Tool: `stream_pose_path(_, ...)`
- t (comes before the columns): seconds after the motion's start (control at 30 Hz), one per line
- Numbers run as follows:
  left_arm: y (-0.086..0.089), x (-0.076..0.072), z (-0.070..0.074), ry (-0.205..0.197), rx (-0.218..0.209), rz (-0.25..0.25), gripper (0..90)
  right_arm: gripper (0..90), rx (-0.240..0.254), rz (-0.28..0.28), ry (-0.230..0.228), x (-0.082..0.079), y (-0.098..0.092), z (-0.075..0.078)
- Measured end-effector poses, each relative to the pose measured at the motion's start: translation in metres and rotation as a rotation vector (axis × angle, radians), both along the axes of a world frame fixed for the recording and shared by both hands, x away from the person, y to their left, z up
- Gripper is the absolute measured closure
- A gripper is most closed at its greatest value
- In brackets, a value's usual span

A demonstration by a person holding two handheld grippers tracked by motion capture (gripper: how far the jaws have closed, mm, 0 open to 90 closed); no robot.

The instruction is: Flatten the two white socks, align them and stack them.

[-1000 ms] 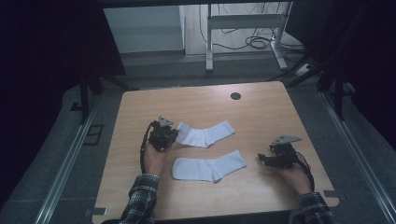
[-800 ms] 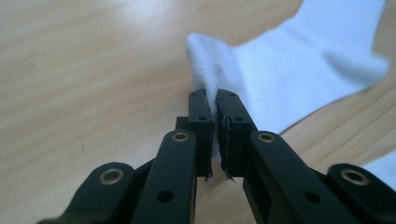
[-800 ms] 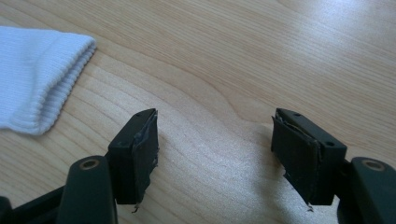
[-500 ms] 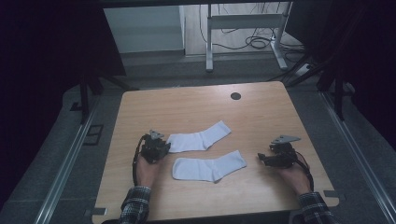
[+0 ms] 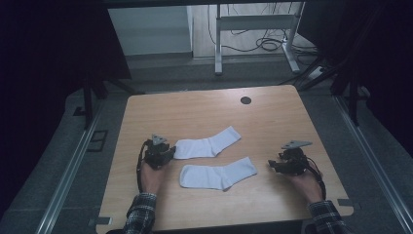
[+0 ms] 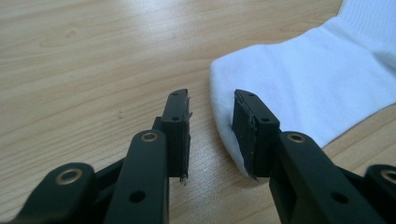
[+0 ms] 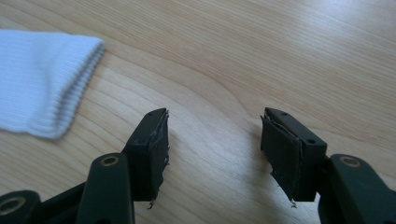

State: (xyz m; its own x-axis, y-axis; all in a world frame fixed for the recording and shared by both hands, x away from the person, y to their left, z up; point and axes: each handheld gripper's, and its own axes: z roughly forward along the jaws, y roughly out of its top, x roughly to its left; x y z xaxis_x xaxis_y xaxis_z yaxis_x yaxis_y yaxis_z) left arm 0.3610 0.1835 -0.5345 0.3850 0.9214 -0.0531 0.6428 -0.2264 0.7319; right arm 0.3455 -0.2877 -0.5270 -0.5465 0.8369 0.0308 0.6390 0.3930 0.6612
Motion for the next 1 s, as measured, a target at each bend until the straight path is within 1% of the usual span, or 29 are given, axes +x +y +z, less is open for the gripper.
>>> stream_pose_path(0.03,0.000,0.000,-0.001,0.004,0.003,-0.003,66.5,43.5,0.004,0.003,-0.003,0.000,0.002,0.001)
stream_pose_path(0.13,-0.001,0.001,-0.005,0.009,0.039,-0.013,66.2,45.9,0.015,0.010,-0.014,0.003,0.008,0.006)
stream_pose_path(0.17,-0.001,0.001,-0.005,0.007,0.042,-0.016,66.2,47.6,0.015,0.012,-0.013,0.004,0.010,0.008)
stream_pose_path(0.2,-0.001,0.001,-0.006,0.003,0.039,-0.019,66.2,49.4,0.020,0.013,-0.010,0.005,0.012,0.009)
stream_pose_path(0.27,0.000,0.001,-0.007,0.004,0.035,-0.022,66.3,49.5,0.031,0.018,0.004,0.009,0.021,0.012)
stream_pose_path(0.33,0.001,0.000,-0.009,-0.001,0.021,-0.021,66.1,49.5,0.030,0.020,0.002,0.011,0.024,0.013)
stream_pose_path(0.4,0.003,0.000,-0.009,0.005,0.012,-0.013,64.1,49.6,0.031,0.021,-0.006,0.015,0.030,0.015)
stream_pose_path(0.47,0.002,0.000,-0.009,0.004,0.019,-0.004,61.5,49.9,0.050,0.027,-0.015,0.019,0.036,0.016)
stream_pose_path(0.53,0.002,0.000,-0.009,0.002,0.022,0.001,59.4,50.3,0.042,0.026,-0.021,0.023,0.041,0.018)
stream_pose_path(0.6,0.002,0.000,-0.009,0.002,0.025,0.000,59.3,50.3,0.056,0.029,-0.022,0.029,0.047,0.020)
stream_pose_path(0.67,0.003,0.000,-0.009,0.008,0.015,0.007,57.4,50.1,0.064,0.034,-0.022,0.035,0.053,0.020)
stream_pose_path(0.73,0.006,0.001,-0.009,0.023,-0.009,0.010,56.5,50.1,0.065,0.040,-0.027,0.040,0.060,0.020)
stream_pose_path(0.77,0.006,0.001,-0.009,0.026,-0.014,0.012,56.1,50.0,0.067,0.043,-0.028,0.044,0.064,0.020)
stream_pose_path(0.83,0.006,0.001,-0.009,0.024,-0.009,0.009,56.0,50.3,0.071,0.043,-0.023,0.050,0.070,0.019)
stream_pose_path(0.9,0.006,0.002,-0.009,0.025,-0.011,0.010,55.8,52.2,0.072,0.043,-0.016,0.056,0.074,0.018)
stream_pose_path(0.93,0.006,0.002,-0.009,0.025,-0.012,0.011,55.7,55.4,0.067,0.041,-0.026,0.062,0.079,0.017)
stream_pose_path(1.0,0.006,0.002,-0.009,0.025,-0.012,0.011,55.7,56.8,0.064,0.043,-0.031,0.065,0.081,0.016)
